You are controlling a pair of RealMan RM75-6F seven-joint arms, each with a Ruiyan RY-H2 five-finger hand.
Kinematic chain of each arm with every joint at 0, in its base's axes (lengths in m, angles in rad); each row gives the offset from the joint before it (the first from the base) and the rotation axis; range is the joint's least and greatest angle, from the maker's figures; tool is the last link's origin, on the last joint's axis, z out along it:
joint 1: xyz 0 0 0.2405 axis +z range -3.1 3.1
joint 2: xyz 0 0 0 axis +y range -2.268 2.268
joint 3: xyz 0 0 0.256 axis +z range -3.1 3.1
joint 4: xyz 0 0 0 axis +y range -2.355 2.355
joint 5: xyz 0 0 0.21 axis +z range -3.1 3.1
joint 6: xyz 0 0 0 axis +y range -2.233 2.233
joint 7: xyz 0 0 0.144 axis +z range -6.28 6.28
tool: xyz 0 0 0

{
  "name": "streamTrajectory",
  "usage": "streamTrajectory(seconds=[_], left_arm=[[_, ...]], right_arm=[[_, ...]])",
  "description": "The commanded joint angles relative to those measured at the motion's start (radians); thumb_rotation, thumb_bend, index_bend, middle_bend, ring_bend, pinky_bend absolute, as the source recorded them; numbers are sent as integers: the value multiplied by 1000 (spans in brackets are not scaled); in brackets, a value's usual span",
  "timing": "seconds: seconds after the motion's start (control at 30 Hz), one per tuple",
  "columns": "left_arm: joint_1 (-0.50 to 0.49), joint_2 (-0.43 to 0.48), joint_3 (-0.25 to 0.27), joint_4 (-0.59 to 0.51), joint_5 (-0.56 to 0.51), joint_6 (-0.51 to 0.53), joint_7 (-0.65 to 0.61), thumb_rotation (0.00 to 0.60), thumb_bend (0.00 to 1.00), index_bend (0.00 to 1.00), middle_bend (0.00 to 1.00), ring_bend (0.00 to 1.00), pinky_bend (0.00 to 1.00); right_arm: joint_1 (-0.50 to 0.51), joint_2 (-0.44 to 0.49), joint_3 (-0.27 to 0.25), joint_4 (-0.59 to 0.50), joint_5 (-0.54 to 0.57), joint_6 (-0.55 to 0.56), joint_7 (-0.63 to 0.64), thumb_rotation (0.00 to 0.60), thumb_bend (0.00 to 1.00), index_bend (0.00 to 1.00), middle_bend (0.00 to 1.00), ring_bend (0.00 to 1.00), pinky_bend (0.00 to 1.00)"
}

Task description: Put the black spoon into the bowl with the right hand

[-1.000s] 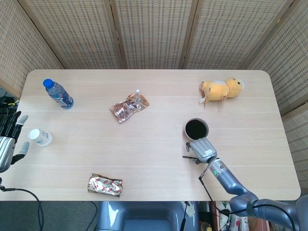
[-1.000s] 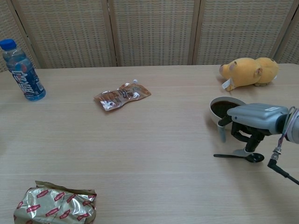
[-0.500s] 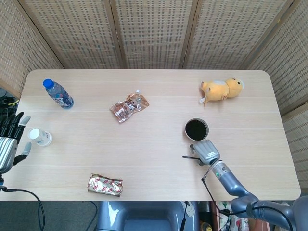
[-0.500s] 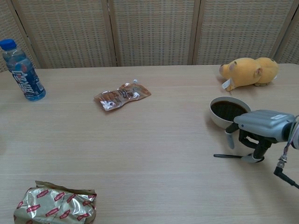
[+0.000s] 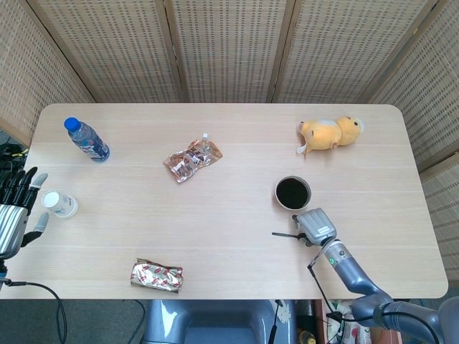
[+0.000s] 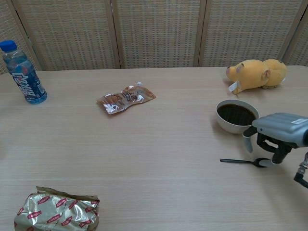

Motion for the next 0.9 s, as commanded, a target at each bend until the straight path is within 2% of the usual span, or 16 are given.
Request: streamTrajectory(seconds=[0.03, 0.27, 0.57, 0.9], left_arm=[[2, 2, 1, -5, 1, 3, 4, 600, 443, 0, 0, 0, 0], [7, 7, 4, -15, -2, 5, 14, 600, 443, 0, 0, 0, 0], [9, 7, 4, -18, -4, 6, 18, 600, 442, 0, 0, 0, 0], [5, -1, 4, -16, -5, 1, 17, 600, 443, 0, 0, 0, 0]], right_arm=[[-7, -3, -4, 19, -16, 7, 16, 600, 431, 508, 918, 941, 1000], [-9, -16, -15, 58, -33, -15, 25, 600, 430, 508, 917, 941, 1000], [5, -20, -1, 101, -56, -24, 37, 600, 431, 512, 918, 941, 1000], [6, 14, 5, 54, -67, -22, 34, 600, 430, 513, 917, 941, 1000]])
